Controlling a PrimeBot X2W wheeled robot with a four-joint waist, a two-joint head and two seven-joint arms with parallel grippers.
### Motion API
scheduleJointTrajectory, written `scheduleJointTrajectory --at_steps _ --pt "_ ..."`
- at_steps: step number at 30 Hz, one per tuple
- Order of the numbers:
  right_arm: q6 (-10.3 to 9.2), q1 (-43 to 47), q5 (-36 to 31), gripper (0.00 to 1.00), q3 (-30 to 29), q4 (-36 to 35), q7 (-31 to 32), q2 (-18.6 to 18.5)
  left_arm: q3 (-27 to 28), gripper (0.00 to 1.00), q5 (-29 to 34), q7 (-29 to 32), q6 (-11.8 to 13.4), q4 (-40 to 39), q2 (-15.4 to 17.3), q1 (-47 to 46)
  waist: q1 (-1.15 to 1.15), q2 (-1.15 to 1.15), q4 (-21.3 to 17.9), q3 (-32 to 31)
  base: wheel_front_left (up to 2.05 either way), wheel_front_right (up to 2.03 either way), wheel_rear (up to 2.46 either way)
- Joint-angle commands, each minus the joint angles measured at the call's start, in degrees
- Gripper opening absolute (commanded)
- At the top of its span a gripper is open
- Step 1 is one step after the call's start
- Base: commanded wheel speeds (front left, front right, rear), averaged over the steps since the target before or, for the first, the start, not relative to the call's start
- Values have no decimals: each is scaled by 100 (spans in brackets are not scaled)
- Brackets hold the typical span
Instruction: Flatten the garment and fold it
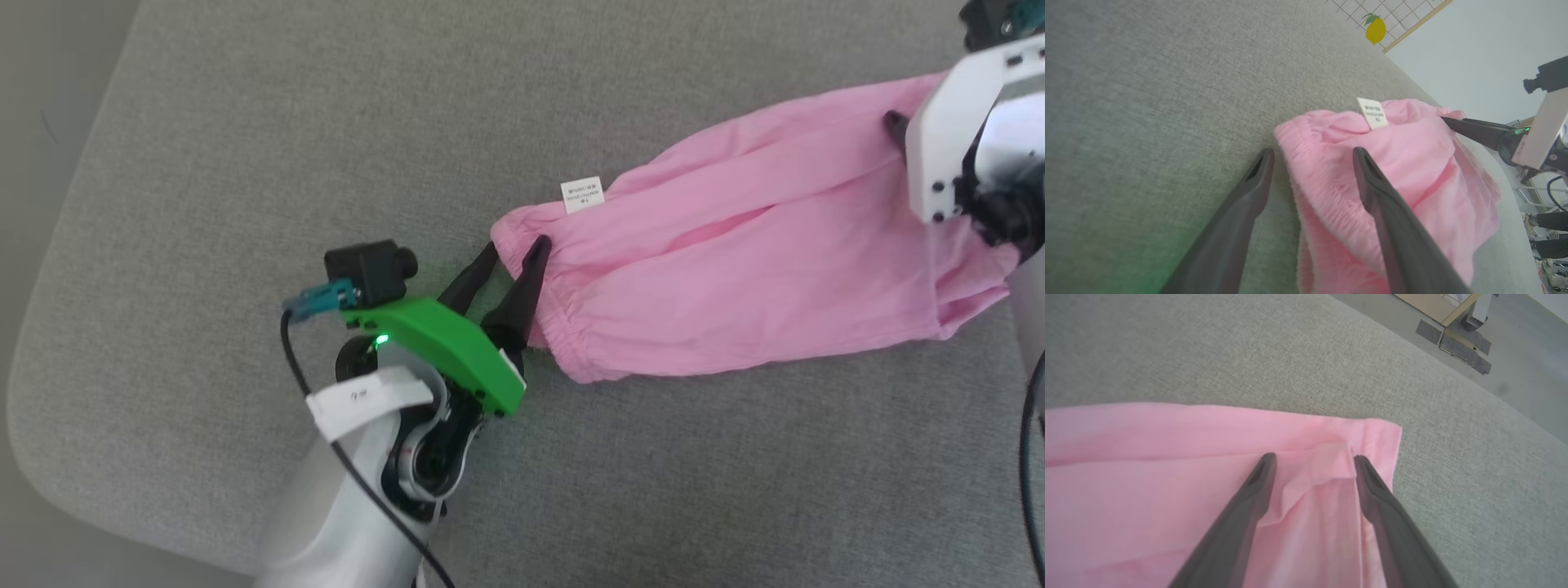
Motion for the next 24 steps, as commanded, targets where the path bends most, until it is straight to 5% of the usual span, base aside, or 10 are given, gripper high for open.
scheduleJointTrajectory --at_steps 1,13,24 --pt "-9 206 91 100 -42 6 -159 47 -11 100 35 -90 -12 -95 42 163 -1 0 -61 -296 0 0 0" --pt "-9 2094 435 100 -962 -1692 -1756 306 -454 100 554 -260 147 -1026 497 1366 -1 0 -173 -1373 0 0 0" --pt "-9 4005 369 100 -1577 -3503 -2201 1242 -1040 100 1430 -588 173 -117 655 1350 -1 0 -484 -1733 0 0 0"
